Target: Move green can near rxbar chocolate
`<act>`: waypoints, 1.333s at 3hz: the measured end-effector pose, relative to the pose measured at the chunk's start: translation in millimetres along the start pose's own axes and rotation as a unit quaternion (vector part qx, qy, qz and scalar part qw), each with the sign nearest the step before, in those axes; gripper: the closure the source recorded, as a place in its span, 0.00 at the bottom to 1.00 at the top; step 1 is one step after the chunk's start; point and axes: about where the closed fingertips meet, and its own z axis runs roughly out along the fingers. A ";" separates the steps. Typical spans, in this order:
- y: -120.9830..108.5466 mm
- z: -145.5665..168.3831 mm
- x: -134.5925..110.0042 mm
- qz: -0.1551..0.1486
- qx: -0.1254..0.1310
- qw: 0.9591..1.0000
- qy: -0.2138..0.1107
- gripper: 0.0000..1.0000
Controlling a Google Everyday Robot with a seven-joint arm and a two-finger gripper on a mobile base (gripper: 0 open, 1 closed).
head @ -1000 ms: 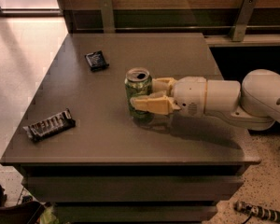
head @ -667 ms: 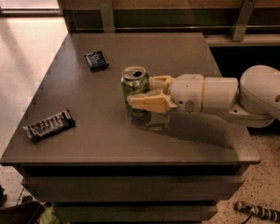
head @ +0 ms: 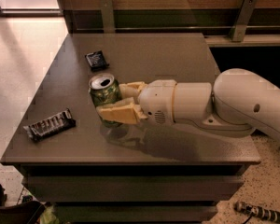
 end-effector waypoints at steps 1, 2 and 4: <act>27.8 21.1 4.6 -0.007 -0.010 1.000 -0.004 1.00; 32.0 25.9 13.3 -0.015 -0.012 0.999 -0.026 1.00; 0.2 -5.6 25.7 -0.050 0.017 0.996 -0.072 1.00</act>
Offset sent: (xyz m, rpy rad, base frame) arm -0.0200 0.0232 -0.0358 0.1107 -0.0873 0.0278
